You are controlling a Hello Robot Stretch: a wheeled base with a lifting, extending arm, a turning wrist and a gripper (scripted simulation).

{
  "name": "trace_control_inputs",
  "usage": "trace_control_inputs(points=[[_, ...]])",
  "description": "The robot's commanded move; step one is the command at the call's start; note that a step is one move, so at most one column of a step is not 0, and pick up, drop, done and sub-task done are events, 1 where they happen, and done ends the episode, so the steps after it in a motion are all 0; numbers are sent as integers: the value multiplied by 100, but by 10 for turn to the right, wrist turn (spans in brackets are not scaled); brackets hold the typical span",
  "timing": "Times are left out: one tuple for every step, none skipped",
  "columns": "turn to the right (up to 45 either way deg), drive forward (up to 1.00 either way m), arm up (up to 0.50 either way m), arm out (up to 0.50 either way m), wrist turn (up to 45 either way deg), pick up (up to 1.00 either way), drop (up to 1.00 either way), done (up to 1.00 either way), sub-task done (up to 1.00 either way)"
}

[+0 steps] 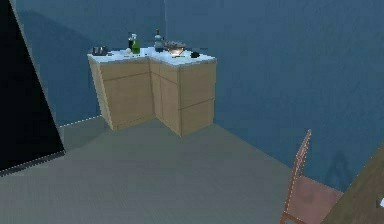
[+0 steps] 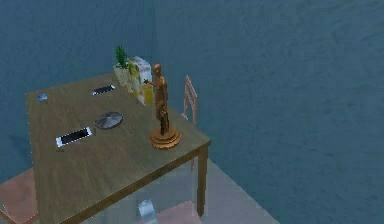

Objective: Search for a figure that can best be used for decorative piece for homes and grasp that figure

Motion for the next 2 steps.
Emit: trace_control_inputs(points=[[0,0,50,0,0,0,0,0,0],[0,0,32,0,0,0,0,0,0]])
